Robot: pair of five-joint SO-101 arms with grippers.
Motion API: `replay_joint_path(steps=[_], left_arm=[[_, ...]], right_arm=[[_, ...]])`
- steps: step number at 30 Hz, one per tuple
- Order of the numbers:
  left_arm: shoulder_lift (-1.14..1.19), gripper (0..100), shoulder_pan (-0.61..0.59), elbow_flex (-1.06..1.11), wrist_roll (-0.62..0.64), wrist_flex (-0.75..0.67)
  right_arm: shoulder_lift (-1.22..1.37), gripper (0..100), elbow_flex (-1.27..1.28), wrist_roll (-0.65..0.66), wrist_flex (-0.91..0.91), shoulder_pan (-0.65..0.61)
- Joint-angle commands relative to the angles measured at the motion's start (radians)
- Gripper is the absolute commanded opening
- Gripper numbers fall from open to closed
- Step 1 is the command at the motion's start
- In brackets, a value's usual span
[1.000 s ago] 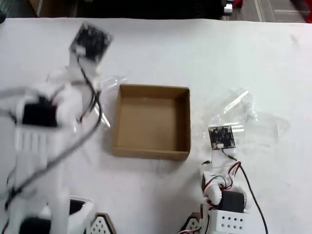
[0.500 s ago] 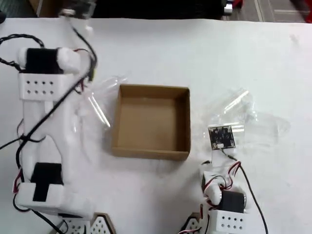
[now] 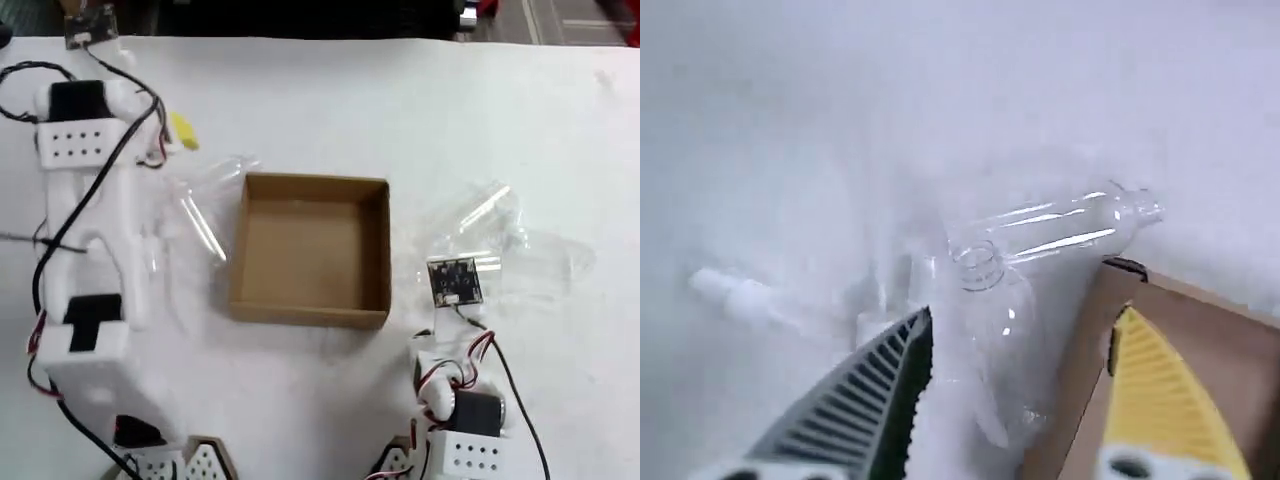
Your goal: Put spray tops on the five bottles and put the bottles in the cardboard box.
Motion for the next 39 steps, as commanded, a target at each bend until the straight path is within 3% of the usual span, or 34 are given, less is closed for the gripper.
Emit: replay_joint_path(steps=[1, 8, 39], left_arm=[[0.085, 27, -0.012, -0.052, 0.075, -0.051], [0.182, 27, -0.015, -0.052, 0.078, -0.123], [0.203, 23, -0.039, 0.066, 0.13, -0.158]], right_arm=[[0.001, 1.7, 0.009, 0.011, 0.007, 0.008], [0.001, 1.7, 0.009, 0.011, 0.007, 0.004], [0.001, 1.7, 0.009, 0.011, 0.007, 0.008]])
